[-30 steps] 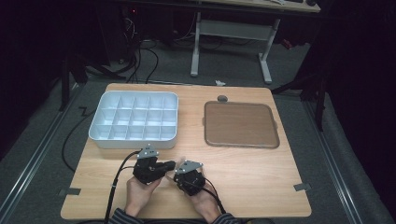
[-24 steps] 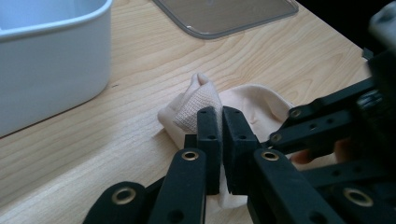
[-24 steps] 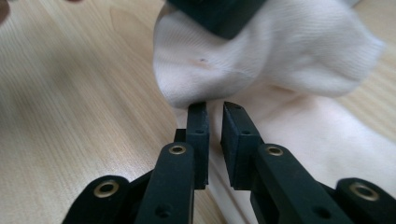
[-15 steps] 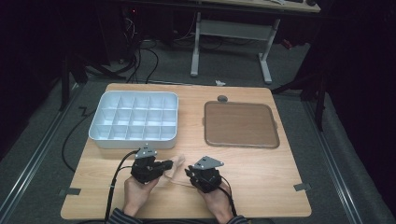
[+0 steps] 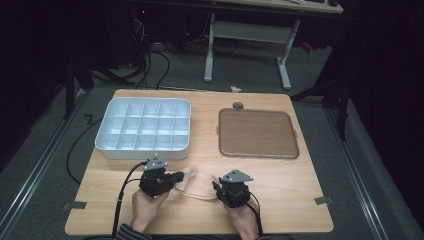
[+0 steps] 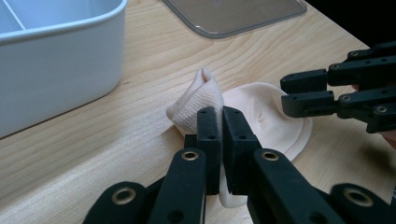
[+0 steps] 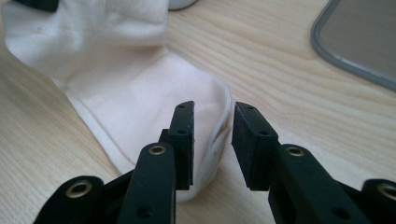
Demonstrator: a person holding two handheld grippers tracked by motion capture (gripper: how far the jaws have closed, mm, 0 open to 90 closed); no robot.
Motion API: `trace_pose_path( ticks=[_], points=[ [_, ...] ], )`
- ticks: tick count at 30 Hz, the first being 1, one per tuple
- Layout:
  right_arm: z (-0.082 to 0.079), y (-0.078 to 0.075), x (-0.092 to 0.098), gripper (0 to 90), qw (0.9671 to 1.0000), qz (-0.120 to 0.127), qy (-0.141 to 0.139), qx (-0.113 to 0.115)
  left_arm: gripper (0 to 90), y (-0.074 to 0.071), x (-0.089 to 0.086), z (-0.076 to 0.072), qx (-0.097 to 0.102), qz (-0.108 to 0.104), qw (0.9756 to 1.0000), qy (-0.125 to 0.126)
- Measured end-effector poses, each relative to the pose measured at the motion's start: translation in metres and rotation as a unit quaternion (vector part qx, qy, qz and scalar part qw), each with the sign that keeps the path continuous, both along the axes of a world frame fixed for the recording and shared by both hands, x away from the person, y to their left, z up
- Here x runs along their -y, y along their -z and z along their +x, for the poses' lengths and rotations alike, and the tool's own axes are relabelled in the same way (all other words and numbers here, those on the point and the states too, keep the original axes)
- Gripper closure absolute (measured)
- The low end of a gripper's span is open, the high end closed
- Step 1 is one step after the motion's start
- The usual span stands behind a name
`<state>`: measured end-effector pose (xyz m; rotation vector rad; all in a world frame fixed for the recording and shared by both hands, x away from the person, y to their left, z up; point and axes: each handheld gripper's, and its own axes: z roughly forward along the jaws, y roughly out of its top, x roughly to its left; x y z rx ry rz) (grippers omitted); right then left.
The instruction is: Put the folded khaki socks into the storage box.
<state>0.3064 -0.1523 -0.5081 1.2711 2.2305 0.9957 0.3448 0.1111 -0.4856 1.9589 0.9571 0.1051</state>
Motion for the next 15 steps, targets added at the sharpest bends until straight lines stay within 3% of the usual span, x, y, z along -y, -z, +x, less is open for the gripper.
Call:
trace_pose_path(
  ticks=[9,15],
  points=[
    [0.002,0.015,-0.001,75.2,0.9997,-0.004,0.002,-0.026,86.9,-0.001,0.002,-0.002,0.005,-0.001,1.0,0.004],
    [0.007,0.018,-0.005,77.6,0.9997,-0.004,0.0,-0.023,86.9,-0.003,0.001,-0.002,0.013,-0.001,0.9999,0.005]
  ],
)
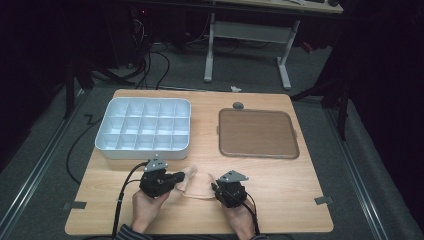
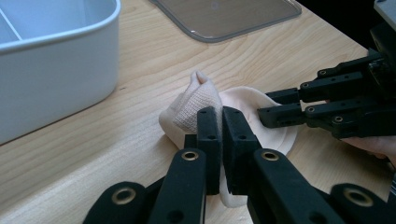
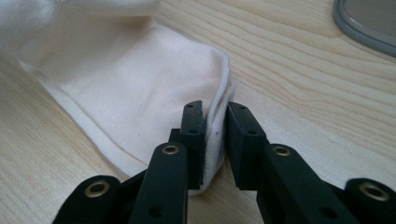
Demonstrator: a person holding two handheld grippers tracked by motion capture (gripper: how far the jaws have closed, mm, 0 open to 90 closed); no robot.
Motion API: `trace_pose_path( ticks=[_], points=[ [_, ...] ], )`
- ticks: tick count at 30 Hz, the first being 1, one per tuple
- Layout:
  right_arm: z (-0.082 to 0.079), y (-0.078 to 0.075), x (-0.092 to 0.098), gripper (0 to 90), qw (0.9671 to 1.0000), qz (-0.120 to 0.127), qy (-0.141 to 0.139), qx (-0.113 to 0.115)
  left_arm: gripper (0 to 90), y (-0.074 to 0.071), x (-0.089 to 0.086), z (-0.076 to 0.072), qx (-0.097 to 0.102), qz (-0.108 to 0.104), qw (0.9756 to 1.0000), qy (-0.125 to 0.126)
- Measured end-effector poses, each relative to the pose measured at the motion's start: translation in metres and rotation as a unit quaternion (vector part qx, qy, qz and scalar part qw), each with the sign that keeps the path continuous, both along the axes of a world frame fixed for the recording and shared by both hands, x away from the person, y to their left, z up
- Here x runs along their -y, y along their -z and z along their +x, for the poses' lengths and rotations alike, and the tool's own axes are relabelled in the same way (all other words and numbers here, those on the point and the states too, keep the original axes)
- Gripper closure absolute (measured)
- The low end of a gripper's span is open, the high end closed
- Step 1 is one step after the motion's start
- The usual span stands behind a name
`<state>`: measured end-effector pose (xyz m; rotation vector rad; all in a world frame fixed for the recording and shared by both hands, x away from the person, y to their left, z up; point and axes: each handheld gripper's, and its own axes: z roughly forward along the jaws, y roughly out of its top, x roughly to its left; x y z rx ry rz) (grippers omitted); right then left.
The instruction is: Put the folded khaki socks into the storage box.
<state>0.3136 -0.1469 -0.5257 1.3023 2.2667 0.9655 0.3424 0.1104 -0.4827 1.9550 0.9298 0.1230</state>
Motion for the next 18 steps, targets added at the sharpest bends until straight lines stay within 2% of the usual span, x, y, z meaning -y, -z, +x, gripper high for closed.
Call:
trace_pose_path(
  ticks=[12,18],
  points=[
    [0.011,0.0,-0.011,79.7,0.9998,-0.007,-0.016,0.0,86.9,-0.001,-0.001,0.001,-0.002,0.006,1.0,0.001],
    [0.01,0.001,-0.012,81.7,0.9998,-0.006,-0.017,0.001,86.9,-0.003,0.002,0.005,-0.008,0.023,0.9996,0.012]
  ],
)
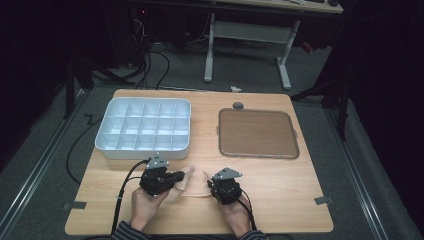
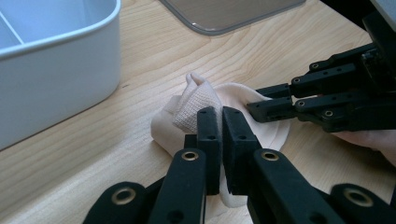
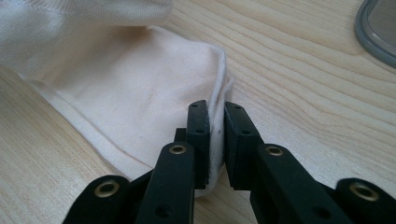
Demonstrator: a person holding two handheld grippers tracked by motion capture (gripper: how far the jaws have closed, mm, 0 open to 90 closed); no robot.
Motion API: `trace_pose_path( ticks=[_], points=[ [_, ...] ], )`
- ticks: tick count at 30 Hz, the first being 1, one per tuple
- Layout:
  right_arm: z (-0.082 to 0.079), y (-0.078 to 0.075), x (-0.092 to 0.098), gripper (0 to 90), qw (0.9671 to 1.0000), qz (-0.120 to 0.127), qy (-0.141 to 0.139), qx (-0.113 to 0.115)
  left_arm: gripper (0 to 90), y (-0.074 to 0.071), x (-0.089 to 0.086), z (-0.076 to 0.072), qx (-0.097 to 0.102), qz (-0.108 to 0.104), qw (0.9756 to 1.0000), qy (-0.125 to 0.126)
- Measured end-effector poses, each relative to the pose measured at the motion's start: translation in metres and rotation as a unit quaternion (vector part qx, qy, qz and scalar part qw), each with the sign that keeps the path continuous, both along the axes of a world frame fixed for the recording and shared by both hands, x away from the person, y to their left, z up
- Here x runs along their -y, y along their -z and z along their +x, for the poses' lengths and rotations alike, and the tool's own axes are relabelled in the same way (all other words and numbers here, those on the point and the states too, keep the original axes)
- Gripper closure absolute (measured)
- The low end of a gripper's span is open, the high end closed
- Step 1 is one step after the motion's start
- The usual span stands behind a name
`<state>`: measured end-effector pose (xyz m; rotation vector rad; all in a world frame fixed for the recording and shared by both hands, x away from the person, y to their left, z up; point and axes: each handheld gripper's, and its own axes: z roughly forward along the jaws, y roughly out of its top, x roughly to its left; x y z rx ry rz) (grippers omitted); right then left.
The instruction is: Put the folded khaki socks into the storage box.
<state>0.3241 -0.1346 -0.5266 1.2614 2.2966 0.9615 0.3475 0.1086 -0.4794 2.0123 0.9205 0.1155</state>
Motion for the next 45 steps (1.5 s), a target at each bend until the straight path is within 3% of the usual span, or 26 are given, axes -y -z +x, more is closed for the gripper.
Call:
trace_pose_path(
  ticks=[13,19,26,33,45],
  points=[
    [0.001,-0.001,-0.001,81.8,1.0,-0.004,0.0,-0.004,86.9,-0.006,0.005,0.001,-0.004,0.009,0.9999,0.007],
    [0.002,0.0,-0.002,81.8,1.0,-0.001,-0.005,-0.002,86.9,-0.008,0.005,0.0,-0.003,0.025,0.9996,0.01],
    [0.003,0.0,-0.003,81.8,0.9999,-0.003,-0.012,0.001,86.9,-0.01,0.006,0.0,-0.006,0.008,0.9999,0.005],
    [0.003,0.002,-0.004,81.8,0.9998,0.009,-0.016,0.005,86.9,-0.01,0.012,0.0,-0.007,0.005,0.9999,0.006],
    [0.003,0.002,-0.005,81.8,0.9996,0.004,-0.025,0.01,86.8,-0.013,0.015,0.002,-0.009,-0.002,0.9999,0.008]
  ],
)
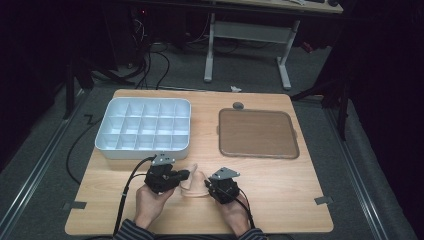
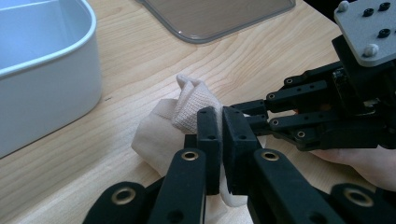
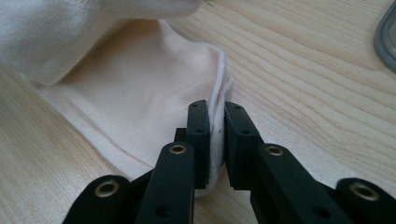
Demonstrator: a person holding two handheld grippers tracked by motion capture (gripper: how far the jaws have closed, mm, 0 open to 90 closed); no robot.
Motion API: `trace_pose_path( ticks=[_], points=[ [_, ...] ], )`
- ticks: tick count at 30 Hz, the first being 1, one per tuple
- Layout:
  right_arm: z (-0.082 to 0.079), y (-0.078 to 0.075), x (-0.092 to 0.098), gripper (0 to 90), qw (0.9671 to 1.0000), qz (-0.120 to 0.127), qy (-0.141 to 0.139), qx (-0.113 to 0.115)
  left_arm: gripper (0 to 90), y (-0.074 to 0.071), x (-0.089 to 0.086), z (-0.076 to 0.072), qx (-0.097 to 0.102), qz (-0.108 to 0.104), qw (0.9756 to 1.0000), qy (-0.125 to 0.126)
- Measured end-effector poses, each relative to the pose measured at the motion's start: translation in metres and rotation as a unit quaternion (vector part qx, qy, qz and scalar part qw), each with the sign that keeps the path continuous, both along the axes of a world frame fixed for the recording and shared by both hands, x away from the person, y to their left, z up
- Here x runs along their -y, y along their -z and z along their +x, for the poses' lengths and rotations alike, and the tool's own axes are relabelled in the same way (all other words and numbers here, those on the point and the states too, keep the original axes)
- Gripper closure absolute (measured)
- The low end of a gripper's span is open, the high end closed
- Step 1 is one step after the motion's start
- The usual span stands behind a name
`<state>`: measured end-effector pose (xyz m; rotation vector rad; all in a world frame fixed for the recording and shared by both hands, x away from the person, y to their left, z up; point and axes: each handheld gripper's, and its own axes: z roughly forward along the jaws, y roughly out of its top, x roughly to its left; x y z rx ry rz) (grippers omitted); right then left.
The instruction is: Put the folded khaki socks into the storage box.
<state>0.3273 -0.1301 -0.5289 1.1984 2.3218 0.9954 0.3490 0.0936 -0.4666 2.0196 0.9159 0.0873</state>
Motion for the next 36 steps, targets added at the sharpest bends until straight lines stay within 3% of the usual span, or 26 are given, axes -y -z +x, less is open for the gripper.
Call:
trace_pose_path(
  ticks=[8,31,36],
  points=[
    [0.001,0.0,0.001,81.7,1.0,0.002,-0.002,-0.003,86.8,0.0,0.008,0.001,-0.002,-0.003,1.0,0.009],
    [0.001,0.0,0.001,81.7,1.0,0.007,0.001,-0.005,86.6,0.02,0.033,0.003,-0.013,0.038,0.9989,0.026],
    [0.001,0.0,0.001,81.7,1.0,0.006,0.001,-0.005,86.5,0.024,0.037,0.003,-0.015,0.039,0.9987,0.029]
  ],
)
